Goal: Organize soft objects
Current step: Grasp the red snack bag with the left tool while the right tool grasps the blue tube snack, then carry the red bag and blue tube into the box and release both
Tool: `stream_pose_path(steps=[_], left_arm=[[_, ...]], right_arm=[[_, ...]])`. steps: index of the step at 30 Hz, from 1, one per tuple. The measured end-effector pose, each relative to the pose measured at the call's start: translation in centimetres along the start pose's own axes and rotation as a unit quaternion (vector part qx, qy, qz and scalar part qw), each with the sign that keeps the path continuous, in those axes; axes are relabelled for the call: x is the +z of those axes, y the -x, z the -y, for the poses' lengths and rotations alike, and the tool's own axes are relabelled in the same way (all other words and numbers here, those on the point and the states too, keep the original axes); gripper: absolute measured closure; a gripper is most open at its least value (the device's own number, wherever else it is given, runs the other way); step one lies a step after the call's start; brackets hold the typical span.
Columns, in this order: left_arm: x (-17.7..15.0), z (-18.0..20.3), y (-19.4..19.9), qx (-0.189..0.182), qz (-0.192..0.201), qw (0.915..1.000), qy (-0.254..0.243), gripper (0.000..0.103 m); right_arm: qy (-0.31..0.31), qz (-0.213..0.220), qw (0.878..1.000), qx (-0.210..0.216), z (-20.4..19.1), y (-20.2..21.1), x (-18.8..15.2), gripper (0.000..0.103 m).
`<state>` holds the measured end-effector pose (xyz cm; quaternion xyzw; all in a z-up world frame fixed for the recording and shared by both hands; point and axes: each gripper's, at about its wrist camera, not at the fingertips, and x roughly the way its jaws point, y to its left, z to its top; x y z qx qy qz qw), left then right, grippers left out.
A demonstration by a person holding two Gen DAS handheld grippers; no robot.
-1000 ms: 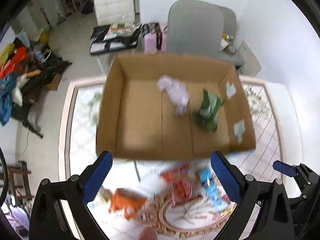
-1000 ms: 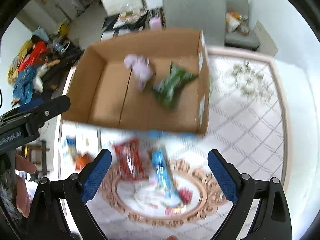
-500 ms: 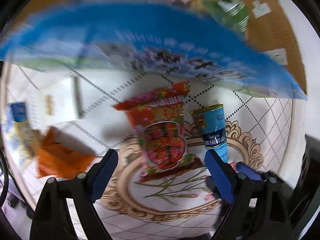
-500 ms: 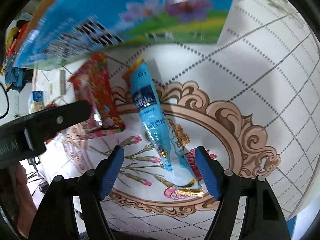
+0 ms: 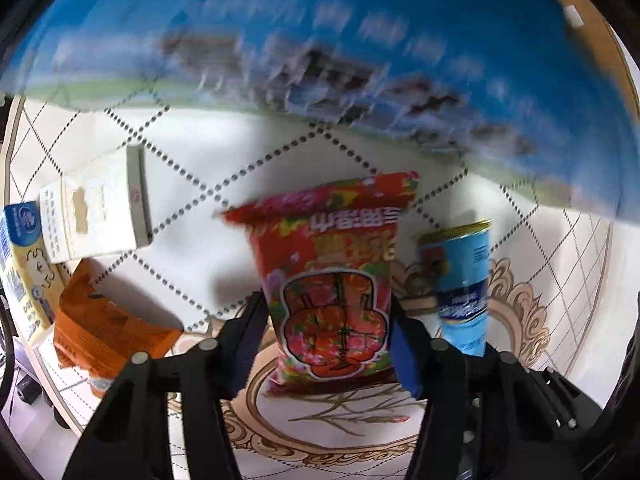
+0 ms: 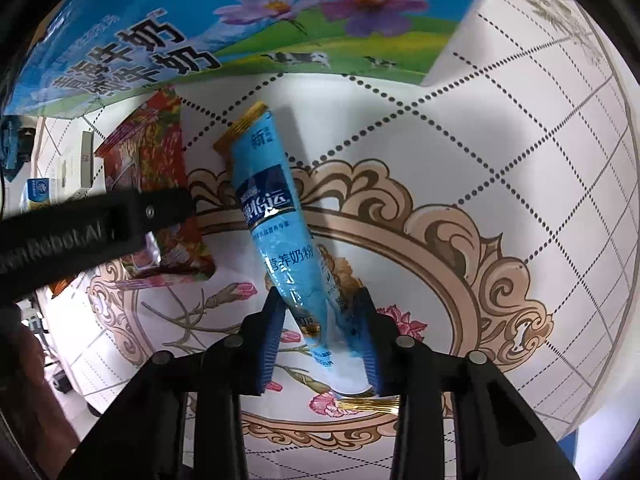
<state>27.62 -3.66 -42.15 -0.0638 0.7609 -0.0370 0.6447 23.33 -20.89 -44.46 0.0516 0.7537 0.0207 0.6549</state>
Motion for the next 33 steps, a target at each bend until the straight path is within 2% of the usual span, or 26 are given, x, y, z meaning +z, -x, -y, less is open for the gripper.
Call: stream_pose_path(steps=[4,9,11,12,16,20,26,33], left_arm=[[-2.0,-0.3,-0.4,-0.003,-0.011,0.9999,-0.003,0.055],[-3.6,1.0,-0.9,0.035,-0.004,0.9988,-0.034,0.053],[-3.6,1.0,-0.7,0.031,-0.001,0.9992,-0.025,0.055],[-3.5,1.0,-0.5,0.027,-0.003,0.9994,-0.023,0.057],[-3.0,0.0,0.4,0.016,-0.002,0.9996,-0.022,0.059],[-4.1,-0.5,2.5,0.003,0.017,0.9994,-0.029,0.059],[-5.8,0.4,7.3,-0.012,0.069,0.9962,-0.052,0.06],[-7.1,1.4,14.1,-0.033,0.133,0.9873,-0.079,0.06]], right_arm=[[0.002,-0.018,1.0,-0.002,0.5,0.0,-0.9,0.072],[-0.005,-0.006,1.0,-0.021,0.0,0.1,-0.8,0.071],[-0.017,-0.004,1.0,-0.018,0.3,0.2,-0.6,0.072],[-0.014,-0.004,1.0,-0.019,0.0,0.1,-0.5,0.077],[-0.009,-0.003,1.0,0.002,0.4,1.2,-1.1,0.083],[-0.005,0.008,1.0,0.028,1.2,3.5,-1.7,0.085],[0.008,0.03,0.997,0.074,1.3,7.9,-3.4,0.086],[0.015,0.052,0.993,0.105,1.7,12.8,-6.3,0.087]])
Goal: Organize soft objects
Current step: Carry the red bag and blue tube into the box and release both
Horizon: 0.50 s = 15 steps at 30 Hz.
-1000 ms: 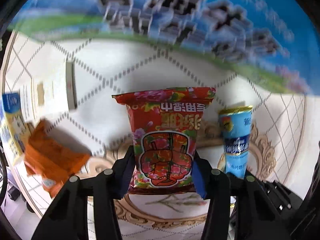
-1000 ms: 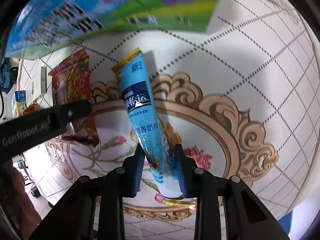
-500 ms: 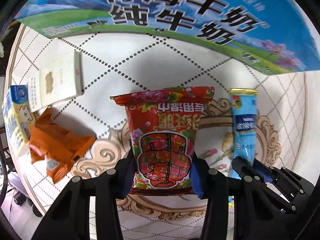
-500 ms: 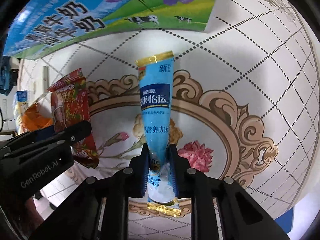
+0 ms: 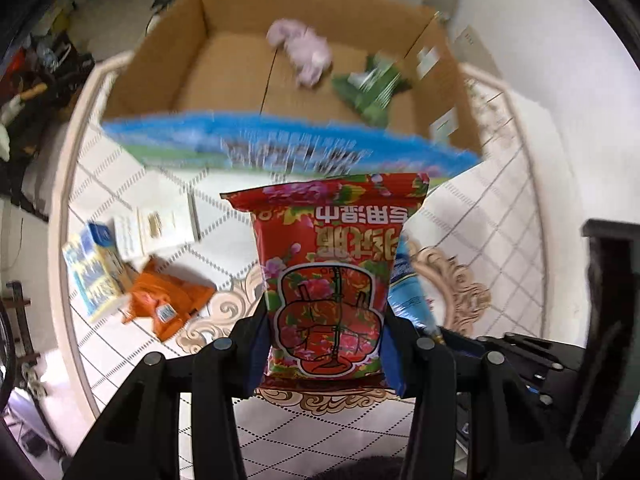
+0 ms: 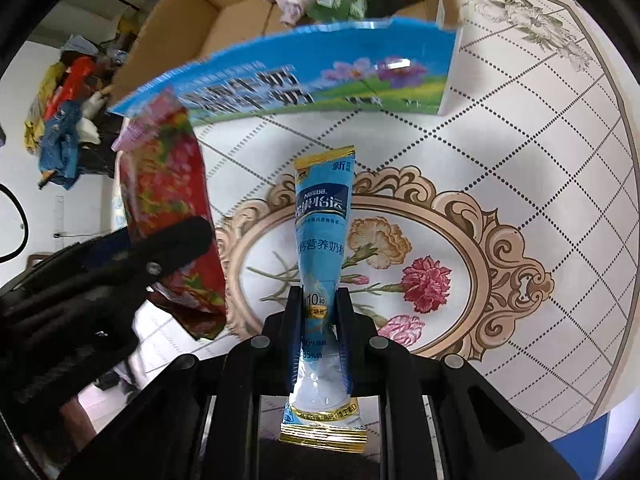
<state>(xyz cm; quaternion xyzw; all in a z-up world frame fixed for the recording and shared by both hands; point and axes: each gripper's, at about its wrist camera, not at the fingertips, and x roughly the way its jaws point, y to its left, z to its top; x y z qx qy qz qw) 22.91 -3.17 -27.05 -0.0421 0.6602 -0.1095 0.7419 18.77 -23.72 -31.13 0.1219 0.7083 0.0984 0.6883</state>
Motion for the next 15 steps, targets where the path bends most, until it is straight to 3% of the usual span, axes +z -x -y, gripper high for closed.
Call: stream_pose_path(steps=[7,11,15], left_arm=[[3.6,0.4,6.7,-0.045,0.053,0.9976,-0.001,0.06],[7.2,-0.3,9.1,-0.07,0.067,0.9953,-0.002,0.06],[12.2,-1.6,8.7,-0.055,0.067,0.9962,-0.006,0.06]], right_arm=[[0.005,0.055,0.997,0.054,-3.7,7.2,1.9,0.087],[-0.003,0.107,0.992,0.074,-5.5,11.0,6.1,0.087],[-0.017,0.141,0.988,0.061,-6.0,12.2,11.2,0.087]])
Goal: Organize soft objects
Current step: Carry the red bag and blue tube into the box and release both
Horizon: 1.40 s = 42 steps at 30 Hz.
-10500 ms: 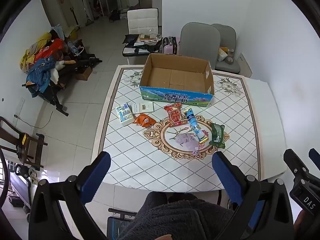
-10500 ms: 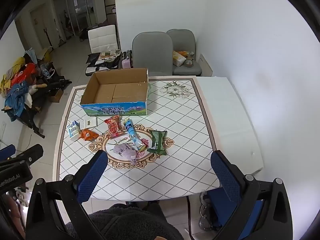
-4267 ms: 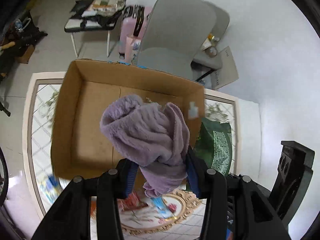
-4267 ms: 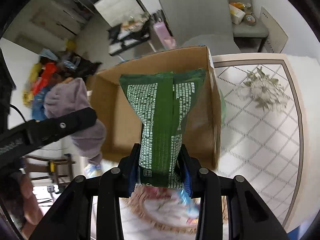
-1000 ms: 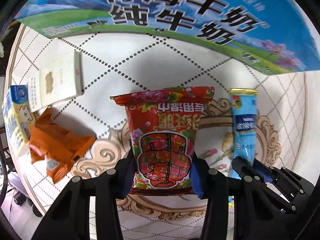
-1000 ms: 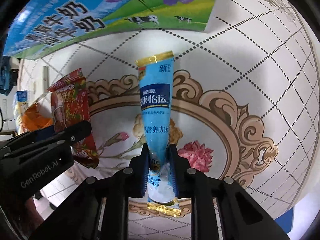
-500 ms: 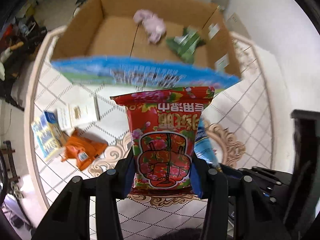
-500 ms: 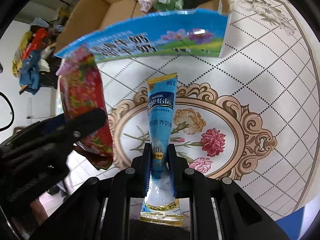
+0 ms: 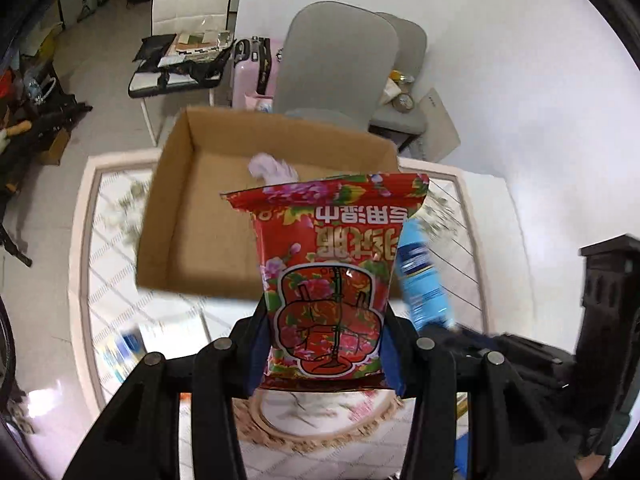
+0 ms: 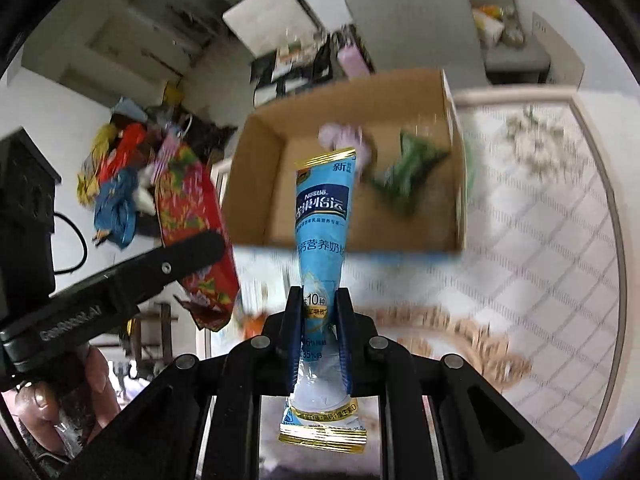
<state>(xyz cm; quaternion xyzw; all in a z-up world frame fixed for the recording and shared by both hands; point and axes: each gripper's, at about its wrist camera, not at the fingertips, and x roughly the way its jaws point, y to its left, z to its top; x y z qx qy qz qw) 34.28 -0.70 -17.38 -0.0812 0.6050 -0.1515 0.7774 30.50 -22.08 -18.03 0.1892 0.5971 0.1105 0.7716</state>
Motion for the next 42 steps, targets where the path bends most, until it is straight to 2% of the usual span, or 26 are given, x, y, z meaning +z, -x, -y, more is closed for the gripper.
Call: stream_pose_path(steps=[3,6,10,15,20,24,29,31,33,35,36,38,40,41,42], left_arm=[[3.3,-2.1,-2.4,0.007,-0.024,0.9996,0.01,0.06],[5.9,-4.7,-5.7,0.014,-0.056,0.9979,0.03,0.06],[8.0,-8.2,-10.4,0.027,-0.1,0.9924,0.067,0.06],[10.0,-11.2,-14.8,0.048,-0.139,0.9857,0.081,0.059],[11.3,-12.3,-17.3,0.074,-0.166,0.9801,0.079,0.059],[12.2,-12.8,-18.4,0.099,-0.171,0.9773,0.077,0.059],[12.8,-13.3,-18.2,0.104,-0.171,0.9755,0.092,0.059],[12.6,-13.2,-17.6,0.106,-0.166,0.9761,0.093,0.055],[12.3,-13.0,-17.0,0.099,-0.165,0.9765,0.096,0.052],[12.0,-12.8,-16.3,0.095,-0.162,0.9776,0.095,0.045],[11.9,-12.7,-16.0,0.091,-0.161,0.9783,0.093,0.042],[11.2,-12.6,-15.0,0.085,-0.155,0.9797,0.094,0.024],[10.5,-12.4,-14.0,0.086,-0.146,0.9813,0.092,0.016],[10.0,-12.3,-13.6,0.087,-0.141,0.9819,0.091,0.015],[9.7,-12.2,-13.3,0.088,-0.138,0.9823,0.091,0.015]], right_arm=[[-0.005,0.004,1.0,-0.012,-0.9,-1.8,3.5,0.087],[-0.01,-0.011,1.0,-0.014,-1.3,-5.7,6.3,0.087],[-0.012,-0.045,0.998,-0.031,-1.4,-12.4,8.5,0.087],[-0.003,-0.083,0.995,-0.05,-1.8,-19.5,10.8,0.087],[0.02,-0.095,0.994,-0.05,-3.0,-23.8,12.5,0.087],[0.029,-0.111,0.992,-0.047,-3.2,-26.4,13.6,0.085],[0.038,-0.13,0.989,-0.058,-3.4,-28.0,14.4,0.081],[0.04,-0.127,0.989,-0.065,-3.4,-27.8,14.5,0.067],[0.038,-0.126,0.988,-0.085,-3.3,-27.5,14.5,0.05],[0.035,-0.123,0.988,-0.09,-3.0,-26.6,14.1,0.037],[0.037,-0.125,0.986,-0.1,-3.0,-26.5,14.1,0.034],[0.034,-0.123,0.985,-0.12,-2.7,-25.6,13.6,0.031],[0.036,-0.124,0.982,-0.136,-2.3,-25.2,13.3,0.016],[0.036,-0.121,0.982,-0.142,-2.2,-24.8,13.0,0.009],[0.037,-0.117,0.982,-0.146,-2.1,-24.3,12.7,0.008]])
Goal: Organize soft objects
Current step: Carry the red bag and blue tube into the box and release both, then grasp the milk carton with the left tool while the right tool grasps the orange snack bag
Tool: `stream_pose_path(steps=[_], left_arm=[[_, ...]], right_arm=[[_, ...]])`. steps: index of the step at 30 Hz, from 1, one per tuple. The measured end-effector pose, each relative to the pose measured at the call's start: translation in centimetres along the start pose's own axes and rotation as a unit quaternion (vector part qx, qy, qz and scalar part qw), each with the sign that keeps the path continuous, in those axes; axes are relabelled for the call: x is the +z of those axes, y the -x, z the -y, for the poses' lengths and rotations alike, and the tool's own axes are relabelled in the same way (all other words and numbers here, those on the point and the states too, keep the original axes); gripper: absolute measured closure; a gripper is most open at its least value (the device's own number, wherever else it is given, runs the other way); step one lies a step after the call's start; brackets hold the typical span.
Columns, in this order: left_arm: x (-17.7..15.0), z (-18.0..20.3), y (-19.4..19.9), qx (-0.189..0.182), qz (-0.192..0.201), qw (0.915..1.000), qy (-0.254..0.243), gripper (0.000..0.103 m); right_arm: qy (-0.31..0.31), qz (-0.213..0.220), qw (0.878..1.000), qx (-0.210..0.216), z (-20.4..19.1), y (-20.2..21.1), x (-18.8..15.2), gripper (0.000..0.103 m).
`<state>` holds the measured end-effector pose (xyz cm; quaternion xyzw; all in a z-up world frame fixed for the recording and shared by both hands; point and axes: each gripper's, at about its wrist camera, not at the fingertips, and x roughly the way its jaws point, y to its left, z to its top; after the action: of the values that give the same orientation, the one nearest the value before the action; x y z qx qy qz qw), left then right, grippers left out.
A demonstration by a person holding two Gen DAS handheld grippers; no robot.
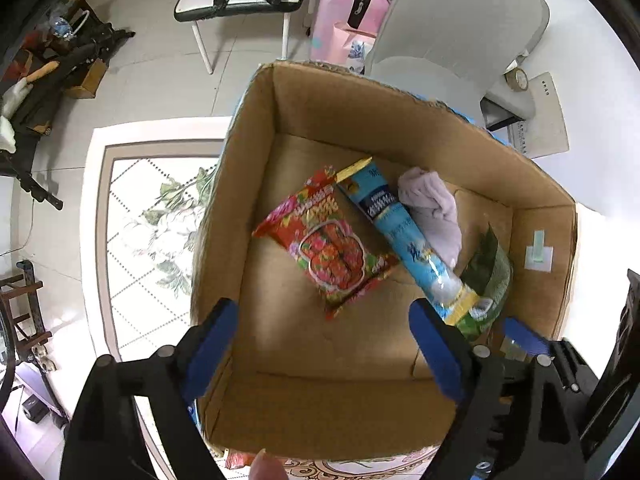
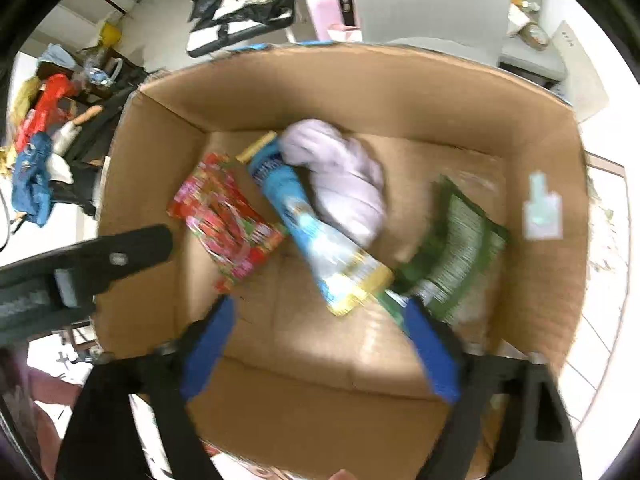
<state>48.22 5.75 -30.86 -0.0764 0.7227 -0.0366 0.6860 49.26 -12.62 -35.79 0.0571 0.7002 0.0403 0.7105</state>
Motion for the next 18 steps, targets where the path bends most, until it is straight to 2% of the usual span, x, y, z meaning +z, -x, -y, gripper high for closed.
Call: stream_pose_path(steps=[2,9,18], left_arm=[[-0.9,0.1,0.3,-0.007,0.007,0.9999,0.004,0.01],[-6.0,1.7,3.5,-0.014,0.062,0.998,-0.008,0.009],[-13.1,4.4,9.3,0.021,0.169,0.9853,-0.018,0.009]], right_arm=[[-0.004,0.007,1.0,-0.014,0.7,0.8,-1.0,0.007],[-0.017,0.05,0.998,-0.02,3.0,4.9,-6.2,0.004],[-0.028,0.121,0.992,-0.019,5.6,11.7,-12.6,0.004]])
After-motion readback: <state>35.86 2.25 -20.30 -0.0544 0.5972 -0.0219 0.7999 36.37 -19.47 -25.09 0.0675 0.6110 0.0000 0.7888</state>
